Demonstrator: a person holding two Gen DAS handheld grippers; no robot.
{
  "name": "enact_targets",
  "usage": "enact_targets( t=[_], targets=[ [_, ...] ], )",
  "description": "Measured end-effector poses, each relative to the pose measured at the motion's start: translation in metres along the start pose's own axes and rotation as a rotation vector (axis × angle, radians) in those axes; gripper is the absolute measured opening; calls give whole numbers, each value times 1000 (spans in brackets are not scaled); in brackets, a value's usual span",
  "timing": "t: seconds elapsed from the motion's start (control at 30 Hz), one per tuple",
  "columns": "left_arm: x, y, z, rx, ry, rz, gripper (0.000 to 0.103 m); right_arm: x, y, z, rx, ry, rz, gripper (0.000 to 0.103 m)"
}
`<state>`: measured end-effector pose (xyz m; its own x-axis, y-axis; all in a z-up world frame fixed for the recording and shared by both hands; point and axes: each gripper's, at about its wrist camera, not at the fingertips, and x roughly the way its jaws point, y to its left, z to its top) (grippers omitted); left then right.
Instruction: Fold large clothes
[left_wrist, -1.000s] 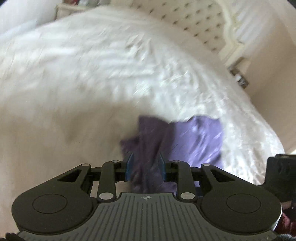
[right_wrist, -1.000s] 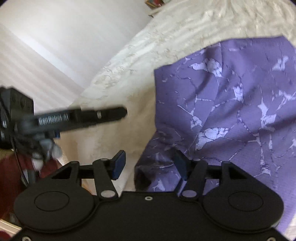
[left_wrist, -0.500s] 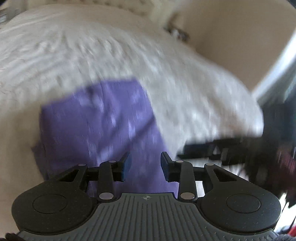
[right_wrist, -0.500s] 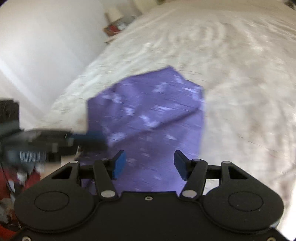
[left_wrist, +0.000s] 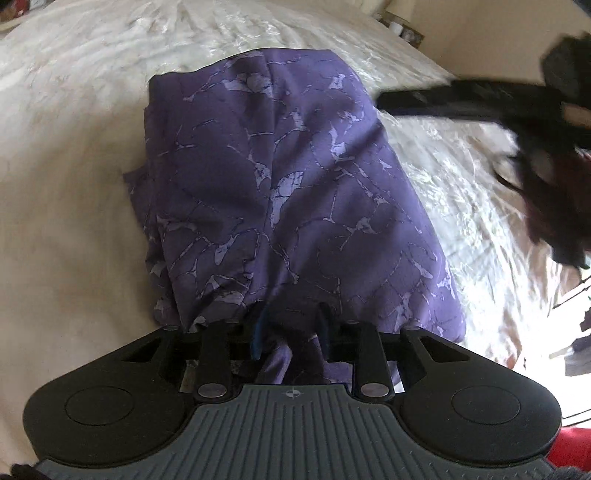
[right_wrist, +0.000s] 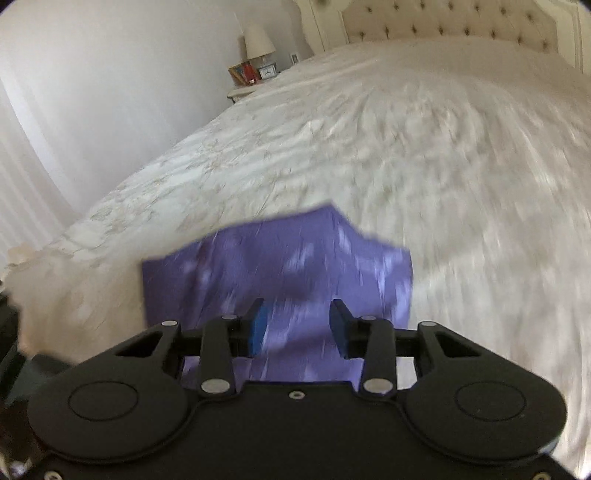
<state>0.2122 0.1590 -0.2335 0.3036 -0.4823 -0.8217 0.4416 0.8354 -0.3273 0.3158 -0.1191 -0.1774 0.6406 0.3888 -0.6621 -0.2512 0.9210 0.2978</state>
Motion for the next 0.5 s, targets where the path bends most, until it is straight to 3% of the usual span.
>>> enact_targets(
  t=[0.1, 0.27, 0.5],
  targets=[
    [-7, 10, -1, -42, -3, -22, 27, 41, 0, 18, 6, 58, -15, 48],
    [-6, 15, 1, -50, 3, -29, 27, 112, 11, 21, -46, 234, -79, 48],
    [-6, 28, 3, -100, 8, -46, 27, 139, 41, 9, -186, 221, -172, 50]
  ],
)
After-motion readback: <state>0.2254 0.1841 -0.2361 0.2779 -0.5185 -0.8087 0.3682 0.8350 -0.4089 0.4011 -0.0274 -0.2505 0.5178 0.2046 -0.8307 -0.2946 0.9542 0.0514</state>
